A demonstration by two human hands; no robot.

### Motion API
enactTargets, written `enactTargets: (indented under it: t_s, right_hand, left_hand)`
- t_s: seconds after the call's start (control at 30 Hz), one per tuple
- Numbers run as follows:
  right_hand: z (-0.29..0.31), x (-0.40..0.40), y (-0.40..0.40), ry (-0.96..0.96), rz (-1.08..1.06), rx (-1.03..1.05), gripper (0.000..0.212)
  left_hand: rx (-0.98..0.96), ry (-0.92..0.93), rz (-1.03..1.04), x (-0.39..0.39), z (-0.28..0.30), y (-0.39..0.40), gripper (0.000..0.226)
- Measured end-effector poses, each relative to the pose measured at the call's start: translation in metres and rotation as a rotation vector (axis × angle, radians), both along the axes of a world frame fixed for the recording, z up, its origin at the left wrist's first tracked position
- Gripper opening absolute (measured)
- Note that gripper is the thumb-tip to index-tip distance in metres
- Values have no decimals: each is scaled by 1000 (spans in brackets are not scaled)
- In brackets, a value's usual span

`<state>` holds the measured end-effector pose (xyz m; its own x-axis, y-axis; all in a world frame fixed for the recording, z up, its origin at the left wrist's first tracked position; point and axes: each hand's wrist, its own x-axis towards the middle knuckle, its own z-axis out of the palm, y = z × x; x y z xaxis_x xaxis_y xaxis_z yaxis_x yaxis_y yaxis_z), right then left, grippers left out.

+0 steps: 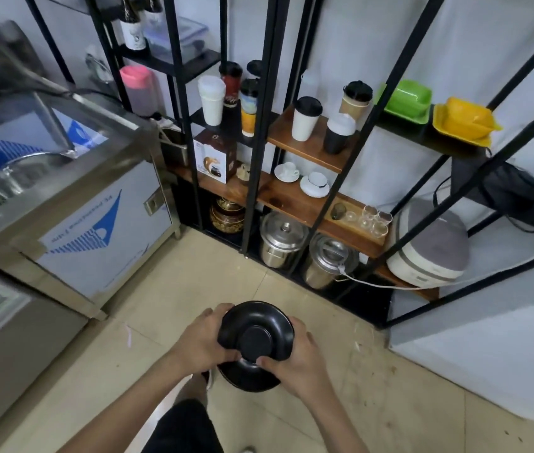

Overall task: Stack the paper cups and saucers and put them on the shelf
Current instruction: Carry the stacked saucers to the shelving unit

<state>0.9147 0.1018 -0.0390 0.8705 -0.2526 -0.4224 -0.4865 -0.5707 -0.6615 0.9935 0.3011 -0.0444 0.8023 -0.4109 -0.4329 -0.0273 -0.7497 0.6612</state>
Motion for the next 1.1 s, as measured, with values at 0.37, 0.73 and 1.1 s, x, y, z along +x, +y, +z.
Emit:
enactTargets:
  t_s: [0.37,0.73,1.1]
  right_hand:
    - [-42,192,-11,100,-179,-2,92]
    - [-140,329,-67,96,-254,-50,77]
    - [-251,432,-153,-25,-194,-72,72]
  left_hand:
    - [-62,43,-123,215,-49,-33,76]
    - [-48,44,-261,368,-140,-104,72]
    - [-38,-31,-240,466,-251,-191,75]
